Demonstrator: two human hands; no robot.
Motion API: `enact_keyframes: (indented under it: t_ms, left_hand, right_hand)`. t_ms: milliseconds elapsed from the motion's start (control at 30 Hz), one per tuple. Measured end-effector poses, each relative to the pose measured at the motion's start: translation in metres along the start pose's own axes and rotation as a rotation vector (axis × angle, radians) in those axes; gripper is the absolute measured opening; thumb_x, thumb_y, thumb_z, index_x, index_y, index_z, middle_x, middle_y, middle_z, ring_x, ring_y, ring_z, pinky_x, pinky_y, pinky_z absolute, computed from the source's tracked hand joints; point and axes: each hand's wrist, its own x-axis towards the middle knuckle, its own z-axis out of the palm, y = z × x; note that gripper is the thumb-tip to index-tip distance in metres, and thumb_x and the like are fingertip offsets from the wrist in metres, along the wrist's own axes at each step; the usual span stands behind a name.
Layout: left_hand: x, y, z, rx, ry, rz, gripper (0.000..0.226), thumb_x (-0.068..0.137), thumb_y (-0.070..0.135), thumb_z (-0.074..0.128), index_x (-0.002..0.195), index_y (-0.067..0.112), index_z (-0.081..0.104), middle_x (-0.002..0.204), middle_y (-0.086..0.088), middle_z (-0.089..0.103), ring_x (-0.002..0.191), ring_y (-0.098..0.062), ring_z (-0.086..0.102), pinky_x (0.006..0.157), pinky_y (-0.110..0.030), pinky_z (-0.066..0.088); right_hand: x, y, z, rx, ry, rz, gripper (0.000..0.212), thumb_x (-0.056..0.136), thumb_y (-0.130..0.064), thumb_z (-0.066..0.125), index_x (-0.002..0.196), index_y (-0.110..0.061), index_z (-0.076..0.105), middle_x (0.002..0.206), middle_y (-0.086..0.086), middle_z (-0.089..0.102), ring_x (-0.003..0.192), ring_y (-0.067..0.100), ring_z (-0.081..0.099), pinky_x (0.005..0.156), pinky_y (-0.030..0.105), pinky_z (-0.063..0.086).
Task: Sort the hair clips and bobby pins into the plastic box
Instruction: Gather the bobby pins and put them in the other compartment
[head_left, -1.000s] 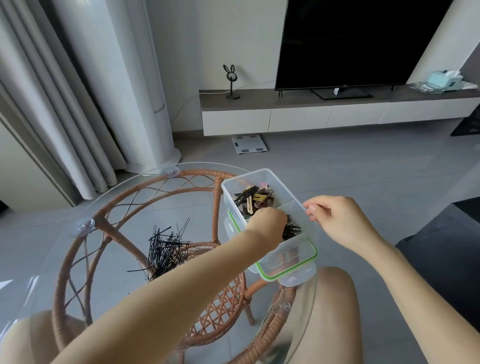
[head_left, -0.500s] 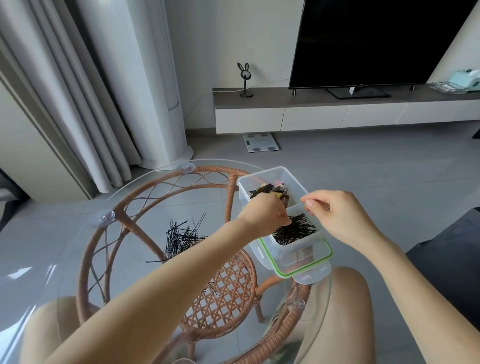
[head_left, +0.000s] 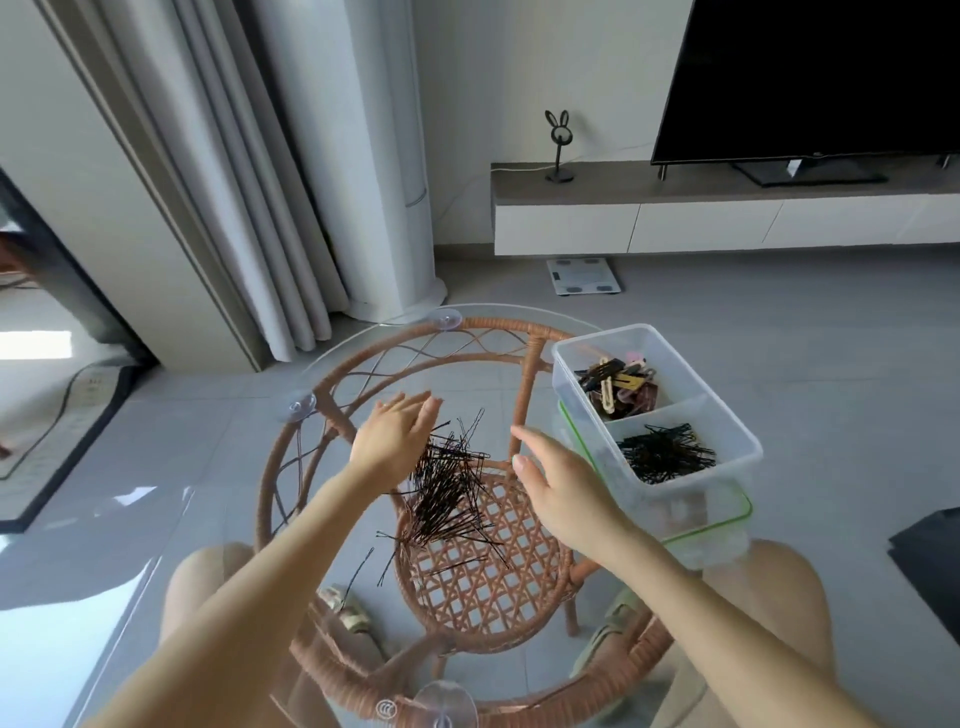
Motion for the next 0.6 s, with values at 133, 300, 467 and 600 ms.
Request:
enact_keyframes:
  t_ms: [133,300,467,600]
  left_hand:
    - [-0.011,-0.012,0.023,-0.115,-0.015,0.024,0.048,0.099,0.041,0.018,0.134,0.026,0.047,0.151,0.006,0.032,0.146,-0.019,0.010,0.118,-0.035,0.005]
    - [-0.036,-0.009,0.023,-0.404,-0.014,-0.010,0.041,0.099,0.037,0.027,0.122,0.027,0.061,0.143,-0.004,0.045,0.142,-0.018,0.024,0.114,-0.033,0.021]
    - [-0.057,-0.008,0.026,-0.636,0.064,0.002,0.045,0.098,0.037,0.034,0.099,0.018,0.074,0.109,-0.002,0.072,0.104,-0.003,0.063,0.089,-0.012,0.042]
    - [-0.066,-0.005,0.018,-0.828,0.056,-0.020,0.047,0.099,0.027,0.031,0.087,0.012,0.074,0.092,-0.003,0.074,0.086,-0.001,0.067,0.078,-0.005,0.044]
  right_hand:
    - [0.055,0.007,0.036,-0.094,0.096,0.121,0.043,0.098,-0.026,0.034,0.134,-0.003,0.035,0.140,0.015,0.042,0.130,0.027,0.036,0.109,0.038,0.028]
    - [0.074,-0.001,0.064,-0.134,0.035,0.035,0.044,0.099,-0.025,0.027,0.140,-0.008,0.032,0.150,0.012,0.031,0.142,0.025,0.017,0.116,0.038,0.009]
    - [0.041,0.006,0.065,-0.001,-0.078,-0.054,0.041,0.099,-0.028,0.029,0.137,-0.018,0.038,0.146,0.002,0.038,0.141,0.023,0.019,0.115,0.041,0.022]
    - [0.013,0.007,0.064,0.043,-0.078,-0.112,0.038,0.098,-0.025,0.033,0.133,-0.017,0.045,0.140,0.003,0.047,0.136,0.018,0.032,0.114,0.033,0.026]
